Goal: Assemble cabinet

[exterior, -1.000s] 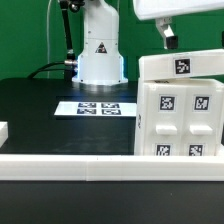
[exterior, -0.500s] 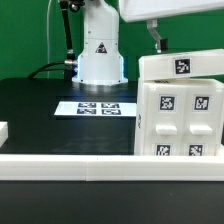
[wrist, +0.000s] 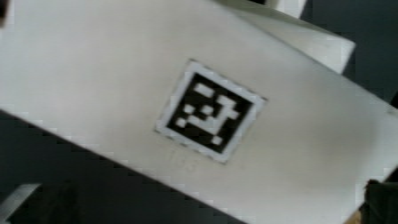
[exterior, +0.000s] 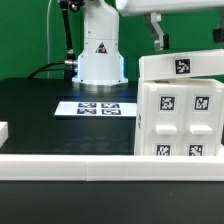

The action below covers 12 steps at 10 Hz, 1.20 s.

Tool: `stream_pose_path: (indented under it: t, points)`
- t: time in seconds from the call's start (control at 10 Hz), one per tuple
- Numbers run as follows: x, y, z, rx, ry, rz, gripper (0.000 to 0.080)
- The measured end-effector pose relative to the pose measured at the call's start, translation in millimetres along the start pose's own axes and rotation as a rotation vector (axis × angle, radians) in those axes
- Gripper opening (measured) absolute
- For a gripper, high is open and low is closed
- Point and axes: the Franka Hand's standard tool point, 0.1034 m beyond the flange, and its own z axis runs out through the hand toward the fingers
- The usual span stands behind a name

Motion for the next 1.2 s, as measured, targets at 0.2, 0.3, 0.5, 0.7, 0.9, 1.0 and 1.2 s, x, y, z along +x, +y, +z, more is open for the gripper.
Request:
stream_pose_path:
  t: [0.2,0.3,0.5,0.7,0.9,1.0,1.2]
  points:
    - [0.6,-3.7,-0.1,-0.031,-0.005,-0.243,0.0797]
    - [0.5,-7.0,-0.9,-0.041,-0.018,-0.369,0.0797]
    - [-1.2,-11.2,-1.7,-0.062,-0.054,-0.591,0.0797]
    - [-0.5,-15.5,-1.5,-0.071,-0.075,-0.772,0.0797]
    - [-7.9,-19.7,7.8,-0.069,-0.09,-0.905,0.0797]
    - [-13.2,-18.8,14.8,-0.065,-0.096,-0.904,0.0797]
    - [-20.1,-18.7,24.8,-0.062,-0.103,-0.881,0.0797]
